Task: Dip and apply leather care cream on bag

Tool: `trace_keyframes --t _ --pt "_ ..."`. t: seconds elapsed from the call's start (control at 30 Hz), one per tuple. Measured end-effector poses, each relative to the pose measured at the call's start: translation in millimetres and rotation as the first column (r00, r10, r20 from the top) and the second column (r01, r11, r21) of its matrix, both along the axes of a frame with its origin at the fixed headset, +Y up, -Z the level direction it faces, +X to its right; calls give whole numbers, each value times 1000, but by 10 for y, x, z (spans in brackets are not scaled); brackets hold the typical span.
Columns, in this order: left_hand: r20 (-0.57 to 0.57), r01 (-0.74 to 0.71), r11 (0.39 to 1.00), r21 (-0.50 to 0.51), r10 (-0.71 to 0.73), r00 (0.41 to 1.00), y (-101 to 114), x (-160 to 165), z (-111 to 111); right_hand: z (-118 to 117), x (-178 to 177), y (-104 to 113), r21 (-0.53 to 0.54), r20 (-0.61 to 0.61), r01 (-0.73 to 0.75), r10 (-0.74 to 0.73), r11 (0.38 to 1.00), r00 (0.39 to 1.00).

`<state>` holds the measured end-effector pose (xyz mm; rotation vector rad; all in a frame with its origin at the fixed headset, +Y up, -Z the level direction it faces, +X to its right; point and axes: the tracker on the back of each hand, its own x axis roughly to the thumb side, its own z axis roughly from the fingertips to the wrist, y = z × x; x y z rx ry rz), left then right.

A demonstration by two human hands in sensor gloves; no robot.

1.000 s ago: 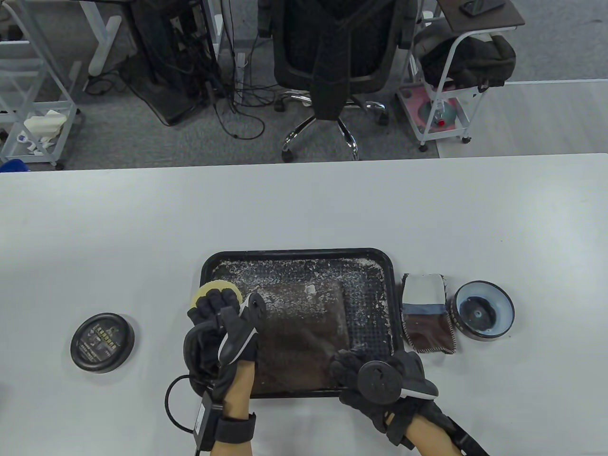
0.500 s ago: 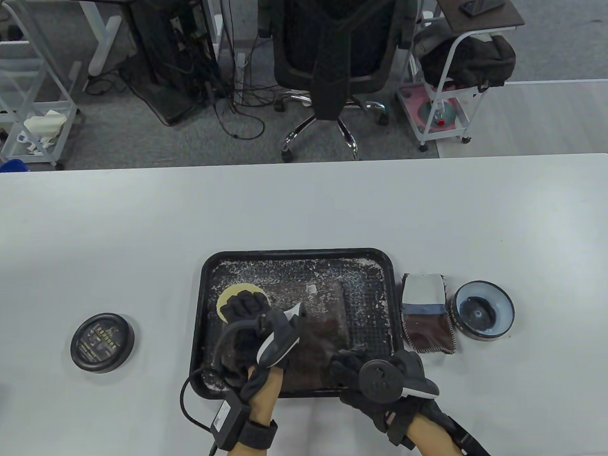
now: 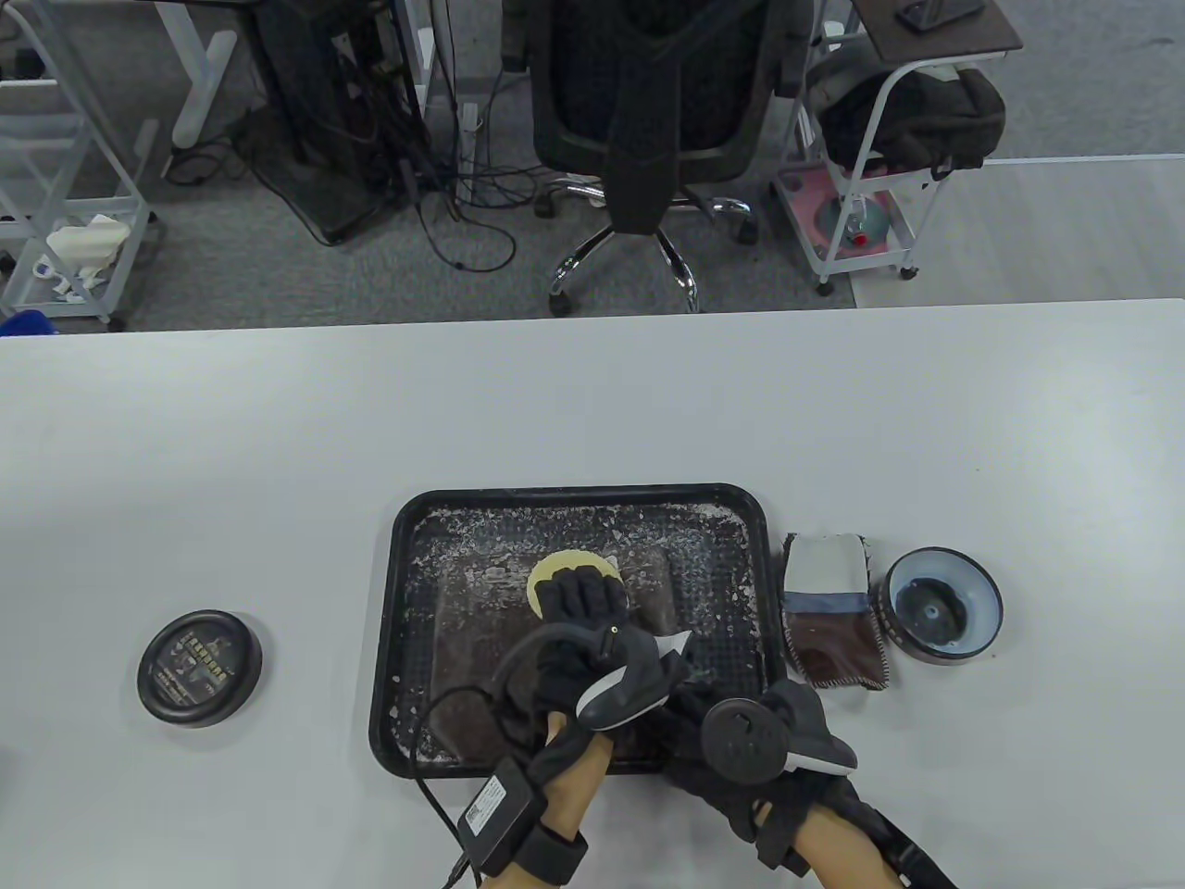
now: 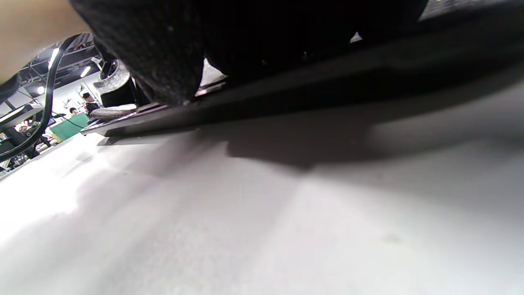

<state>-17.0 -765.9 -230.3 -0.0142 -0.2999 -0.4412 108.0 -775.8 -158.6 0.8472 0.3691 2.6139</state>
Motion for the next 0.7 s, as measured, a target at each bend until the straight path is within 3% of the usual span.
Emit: trace_keyframes --t 0.27,0.47,0.57,0.7 --pt "100 -132 991 -11 132 986 34 89 53 -5 2 1 -4 1 4 -4 1000 1000" --pt "237 -103 994 -25 106 966 56 233 165 -4 8 -1 -5 1 7 -7 1000 1000" --pt "329 -117 990 -80 137 934 58 257 183 -1 9 -3 -3 2 7 -7 1000 1000" --pt "347 -131 986 -99 157 924 81 241 174 0 14 -4 2 5 10 -10 1000 1000"
